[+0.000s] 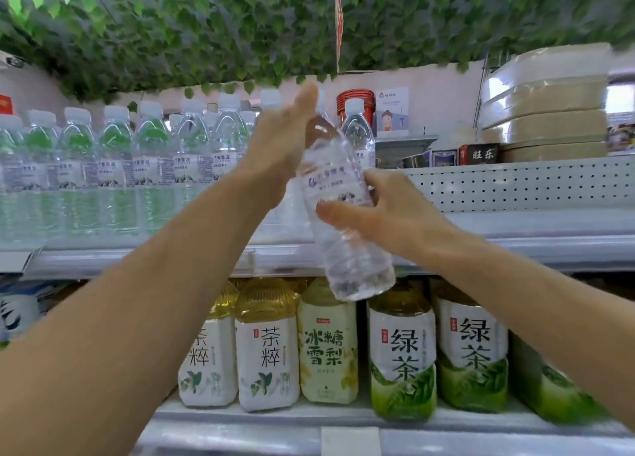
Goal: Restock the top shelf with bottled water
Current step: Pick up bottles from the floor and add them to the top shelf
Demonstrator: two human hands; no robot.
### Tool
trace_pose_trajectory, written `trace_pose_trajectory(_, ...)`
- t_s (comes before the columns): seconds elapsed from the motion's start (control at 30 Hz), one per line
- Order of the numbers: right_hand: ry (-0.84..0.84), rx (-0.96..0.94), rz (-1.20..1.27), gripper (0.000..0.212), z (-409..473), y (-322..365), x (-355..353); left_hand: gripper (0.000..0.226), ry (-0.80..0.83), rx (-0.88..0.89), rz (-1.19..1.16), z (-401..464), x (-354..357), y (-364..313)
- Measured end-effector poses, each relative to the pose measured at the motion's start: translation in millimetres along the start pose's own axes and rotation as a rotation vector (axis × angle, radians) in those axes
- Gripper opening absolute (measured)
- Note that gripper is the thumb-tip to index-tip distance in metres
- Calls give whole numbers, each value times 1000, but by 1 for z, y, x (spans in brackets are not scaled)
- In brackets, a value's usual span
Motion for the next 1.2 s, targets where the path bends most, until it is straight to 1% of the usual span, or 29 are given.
trace_pose_trajectory(0.07,-70,-21,54,45,12,5,-20,42,25,65,102,13,-3,-15)
trace_pose_trajectory(0.13,-164,-33,106,44,29,5,-41,37,12,170,297,27,-12,-23)
trace_pose_trajectory(0.2,-244,-33,107,44,50,-1,-58,46,54,265,477,36,-16,-23)
trace_pose_trajectory(0.27,-287,-8,64,53,69,-11,-65,53,139,333,631,42,-12,-17)
trace_pose_trajectory(0.33,-287,21,23,70,85,-21,-63,60,217,360,776,49,-7,-9)
trace_pose_trajectory(0.4,-295,64,-2,84,96,-35,-57,68,282,353,870,54,-1,1)
trace_pose_trajectory(0.43,-292,80,-20,85,101,-43,-52,71,314,343,908,56,3,5)
trace_pose_trajectory(0.5,-291,96,-64,76,108,-52,-44,75,368,322,969,58,8,16)
trace_pose_trajectory(0.6,-265,113,-88,70,113,-56,-41,78,409,299,998,58,11,28)
trace_pose_trajectory(0.73,-193,142,-141,73,102,-58,-42,80,404,335,1019,60,10,36)
trace_pose_trajectory(0.87,-284,161,-193,82,91,-65,-43,81,382,360,999,60,9,36)
trace_pose_trajectory(0.97,-268,179,-176,76,96,-65,-38,82,373,369,991,61,8,37)
trace_pose_trajectory(1.07,-246,178,-179,81,101,-62,-31,82,362,369,982,61,8,39)
trace_pose_trajectory(1.17,-229,180,-158,66,105,-63,-25,82,351,359,964,61,6,40)
trace_pose_trajectory(1.2,-224,187,-156,64,106,-63,-24,82,350,360,960,61,6,39)
Point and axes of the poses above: each hand's wrist, its own z-axis towards the middle knuckle, its own x-axis out of the palm, y = z × x, the point moved 8 cm from there along z, towards the middle knuckle, and after that the axes turned 15 degrees about x, right-handed, at the moved point
